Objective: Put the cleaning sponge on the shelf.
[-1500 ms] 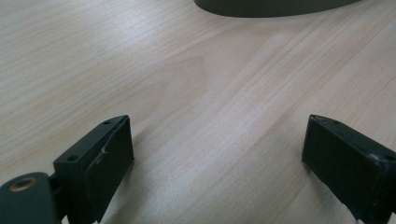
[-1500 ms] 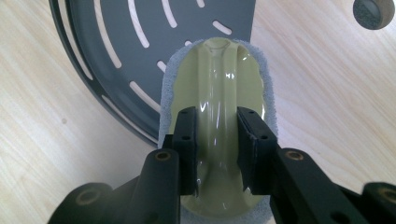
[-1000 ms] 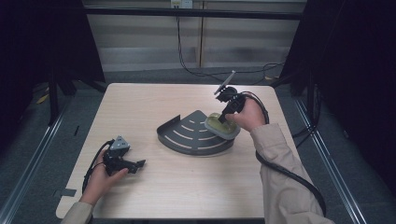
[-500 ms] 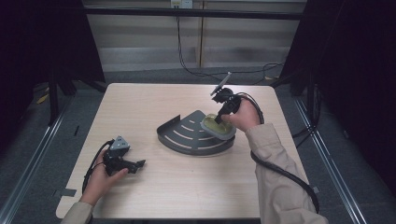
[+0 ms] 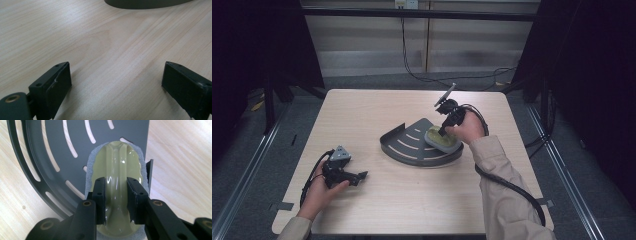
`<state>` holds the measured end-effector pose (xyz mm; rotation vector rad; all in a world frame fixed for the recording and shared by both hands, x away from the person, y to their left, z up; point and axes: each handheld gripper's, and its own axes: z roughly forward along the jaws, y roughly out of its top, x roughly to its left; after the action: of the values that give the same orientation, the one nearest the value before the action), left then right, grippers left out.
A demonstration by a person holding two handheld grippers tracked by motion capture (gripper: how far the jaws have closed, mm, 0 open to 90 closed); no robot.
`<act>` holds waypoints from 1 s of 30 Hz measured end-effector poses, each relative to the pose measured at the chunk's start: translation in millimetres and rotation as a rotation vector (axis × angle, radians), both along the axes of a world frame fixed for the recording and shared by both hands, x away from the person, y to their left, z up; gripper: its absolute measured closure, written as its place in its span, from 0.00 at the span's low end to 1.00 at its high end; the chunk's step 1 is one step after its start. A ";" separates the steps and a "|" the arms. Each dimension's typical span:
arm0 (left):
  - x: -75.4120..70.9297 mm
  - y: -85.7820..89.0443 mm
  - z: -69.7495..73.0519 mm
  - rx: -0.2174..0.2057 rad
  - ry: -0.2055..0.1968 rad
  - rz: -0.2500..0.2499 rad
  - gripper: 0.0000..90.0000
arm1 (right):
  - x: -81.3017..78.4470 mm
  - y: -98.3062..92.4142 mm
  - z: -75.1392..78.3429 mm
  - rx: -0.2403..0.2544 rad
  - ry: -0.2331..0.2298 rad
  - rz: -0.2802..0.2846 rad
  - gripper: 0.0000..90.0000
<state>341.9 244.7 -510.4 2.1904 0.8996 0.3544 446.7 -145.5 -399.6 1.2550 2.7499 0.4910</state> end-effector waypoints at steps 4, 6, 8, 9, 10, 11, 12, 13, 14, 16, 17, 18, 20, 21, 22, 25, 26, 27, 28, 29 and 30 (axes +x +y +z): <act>-0.1 0.0 0.0 0.000 0.000 0.000 0.09 | 0.1 3.5 -4.6 -0.021 0.018 0.007 0.78; -0.1 0.1 0.1 0.003 -0.002 0.001 0.09 | 0.7 5.1 -5.6 -0.025 0.027 0.002 0.78; -0.1 0.2 0.2 0.002 0.000 0.000 0.09 | 0.9 5.7 -6.1 -0.028 0.032 -0.001 0.78; -0.1 0.2 0.2 0.003 0.000 0.000 0.09 | 1.5 5.9 -6.5 -0.040 0.030 0.003 0.78; -0.2 0.2 0.2 0.002 0.000 0.001 0.09 | 1.8 6.6 -7.7 -0.040 0.038 0.003 0.78; -0.2 0.2 0.2 0.002 0.000 0.001 0.09 | 1.8 6.6 -7.7 -0.040 0.038 0.003 0.78; -0.1 0.2 0.2 0.002 -0.001 0.001 0.09 | 1.9 7.0 -8.0 -0.044 0.043 0.002 0.78; -0.1 0.2 0.2 0.002 0.000 0.000 0.09 | 2.1 7.0 -8.9 -0.049 0.045 0.007 0.78; -0.1 0.2 0.2 0.002 -0.001 0.001 0.09 | 2.3 6.5 -9.8 -0.042 0.050 0.000 0.78; -0.1 0.2 0.2 0.002 -0.001 0.001 0.09 | 2.5 6.1 -10.1 -0.042 0.050 -0.001 0.78; -0.2 0.2 0.2 0.002 -0.001 0.001 0.09 | 2.5 6.0 -10.5 -0.040 0.053 -0.006 0.78; -0.2 0.2 0.1 0.003 -0.002 0.001 0.09 | 2.3 5.3 -12.1 -0.039 0.058 -0.007 0.78; -0.2 0.1 0.1 0.002 -0.002 0.002 0.09 | 2.2 4.3 -13.2 -0.043 0.062 -0.006 0.78; -0.2 0.2 0.1 0.003 -0.001 0.001 0.09 | 2.1 4.0 -13.9 -0.037 0.062 -0.009 0.78; -0.1 0.2 0.1 0.002 -0.001 0.001 0.09 | 2.1 4.0 -13.9 -0.037 0.062 -0.009 0.78; -0.1 0.2 0.1 0.002 -0.001 0.001 0.09 | 1.8 3.1 -14.9 -0.044 0.068 -0.011 0.78; -0.1 0.2 0.1 0.002 -0.002 0.001 0.09 | 1.5 2.9 -15.9 -0.043 0.068 -0.009 0.78; -0.1 0.2 0.1 0.002 -0.002 0.001 0.09 | 1.5 2.9 -15.9 -0.043 0.068 -0.009 0.78; -0.1 0.2 0.1 0.002 -0.001 0.000 0.09 | 1.6 2.7 -16.2 -0.049 0.070 -0.006 0.78; -0.1 0.2 0.1 0.003 -0.002 0.000 0.09 | 1.5 2.7 -16.8 -0.048 0.072 -0.005 0.78; -0.2 0.2 0.1 0.002 -0.001 0.001 0.09 | 1.4 2.8 -17.0 -0.050 0.073 -0.004 0.78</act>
<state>341.7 244.9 -510.3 2.1917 0.8995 0.3574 448.1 -142.7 -416.6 1.2923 2.7997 0.3800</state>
